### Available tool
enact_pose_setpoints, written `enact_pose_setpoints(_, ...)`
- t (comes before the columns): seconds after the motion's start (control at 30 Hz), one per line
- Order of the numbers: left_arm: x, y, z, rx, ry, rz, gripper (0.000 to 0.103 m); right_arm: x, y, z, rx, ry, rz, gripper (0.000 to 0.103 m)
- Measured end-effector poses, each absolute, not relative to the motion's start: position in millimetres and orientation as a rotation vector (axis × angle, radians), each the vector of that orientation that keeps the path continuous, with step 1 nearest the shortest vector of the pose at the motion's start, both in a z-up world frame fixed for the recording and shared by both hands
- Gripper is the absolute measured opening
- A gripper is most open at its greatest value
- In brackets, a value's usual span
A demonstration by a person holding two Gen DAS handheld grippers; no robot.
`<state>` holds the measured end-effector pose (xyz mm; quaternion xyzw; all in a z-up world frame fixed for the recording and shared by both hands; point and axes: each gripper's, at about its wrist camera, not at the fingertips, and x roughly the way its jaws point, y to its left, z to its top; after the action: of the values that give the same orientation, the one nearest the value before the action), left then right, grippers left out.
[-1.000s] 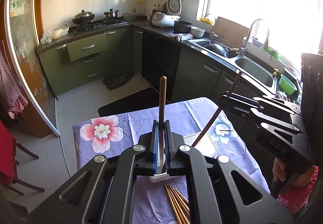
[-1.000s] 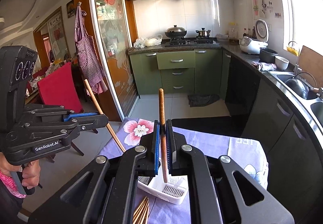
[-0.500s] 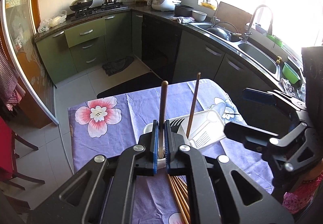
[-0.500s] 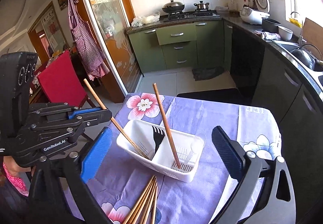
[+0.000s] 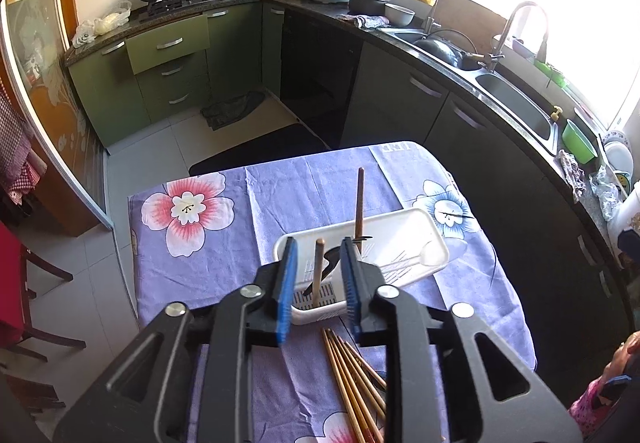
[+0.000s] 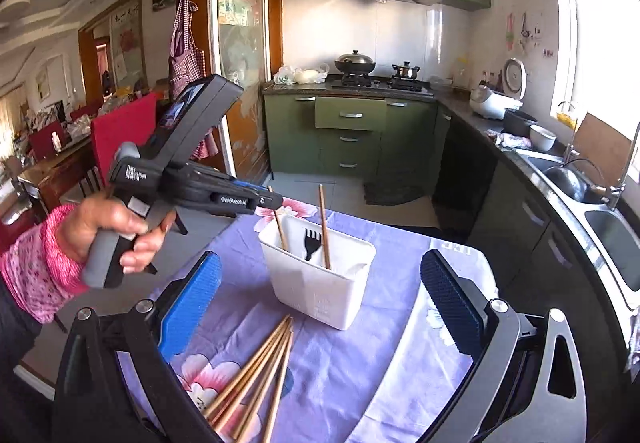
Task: Organize utensils
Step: 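Lower the left gripper's chopstick into the caddy and open the left gripper, then lower the left gripper onto the chopstick pile and close on one chopstick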
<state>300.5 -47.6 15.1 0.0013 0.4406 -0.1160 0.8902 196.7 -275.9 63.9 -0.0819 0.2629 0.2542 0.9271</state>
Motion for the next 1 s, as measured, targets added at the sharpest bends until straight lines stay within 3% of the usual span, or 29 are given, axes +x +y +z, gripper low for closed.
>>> enact_pose_setpoints(0.03, 298.5, -47.1, 18.2, 0.000, 0.908, -0.233, 0.034, 189.5, -280.1, 62.5, -0.177, 0.535, 0.488, 0.098)
enact_pose_setpoints(0.27, 248.3, -48.0, 37.3, 0.027, 0.886, -0.224, 0.040, 148.9, -300.6, 31.7, -0.216, 0.571, 0.515, 0.098)
enact_pose_setpoints(0.53, 201.8, -59.0, -52.8, 0.071, 1.093, -0.221, 0.040, 139.9, -339.4, -35.1, -0.118, 0.704, 0.447, 0.098)
enact_pose_setpoints(0.6, 204.2, -60.4, -82.7, 0.061, 1.156, -0.217, 0.035, 135.5, -349.2, -43.5, -0.069, 0.706, 0.462, 0.098)
enact_pose_setpoints(0.67, 211.9, -60.3, -109.0, 0.032, 1.213, -0.203, 0.024, 129.9, -351.8, -51.5, -0.083, 0.698, 0.423, 0.098)
enact_pose_setpoints(0.73, 220.2, -58.6, -126.7, 0.005, 1.240, -0.191, 0.021, 125.9, -353.2, -55.9, -0.078, 0.674, 0.375, 0.098)
enact_pose_setpoints(1.0, 240.8, -71.5, -153.4, 0.003, 1.289, -0.167, 0.021, 134.5, -369.5, -86.3, 0.072, 0.779, 0.351, 0.098)
